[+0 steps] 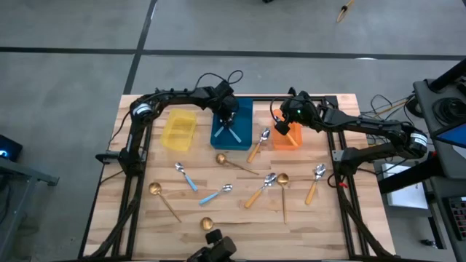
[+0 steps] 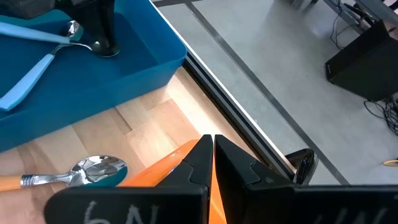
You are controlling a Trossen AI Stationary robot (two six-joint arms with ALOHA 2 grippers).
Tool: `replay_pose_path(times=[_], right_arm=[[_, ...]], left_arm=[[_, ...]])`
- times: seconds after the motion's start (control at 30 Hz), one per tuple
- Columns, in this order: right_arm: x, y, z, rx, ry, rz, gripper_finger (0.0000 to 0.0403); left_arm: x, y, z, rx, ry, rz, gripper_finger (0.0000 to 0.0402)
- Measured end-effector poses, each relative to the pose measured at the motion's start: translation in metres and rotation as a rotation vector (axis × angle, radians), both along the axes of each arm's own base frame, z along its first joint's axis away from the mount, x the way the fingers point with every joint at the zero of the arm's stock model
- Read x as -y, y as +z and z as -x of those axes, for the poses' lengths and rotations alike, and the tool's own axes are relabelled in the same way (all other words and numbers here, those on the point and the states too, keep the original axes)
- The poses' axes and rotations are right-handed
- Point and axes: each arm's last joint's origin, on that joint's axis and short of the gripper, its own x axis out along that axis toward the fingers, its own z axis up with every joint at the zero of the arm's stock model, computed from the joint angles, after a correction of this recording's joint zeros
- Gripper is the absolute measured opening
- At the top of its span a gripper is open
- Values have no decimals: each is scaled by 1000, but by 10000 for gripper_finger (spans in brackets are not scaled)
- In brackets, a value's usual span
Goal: Sort silverware by color (type)
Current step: Put the blue spoon into the blue bin
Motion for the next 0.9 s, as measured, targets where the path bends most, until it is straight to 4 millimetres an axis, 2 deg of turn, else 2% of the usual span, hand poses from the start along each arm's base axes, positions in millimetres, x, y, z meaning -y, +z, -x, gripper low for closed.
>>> replay_pose_path(times=[0.23, 0.9], right_arm=[[0, 0, 0, -5, 4, 4, 9], [0, 0, 0, -10, 8, 7, 9]], left_arm=[[-1, 5, -2, -8, 19, 10, 1], [-3, 22, -3, 34, 138, 53, 1]])
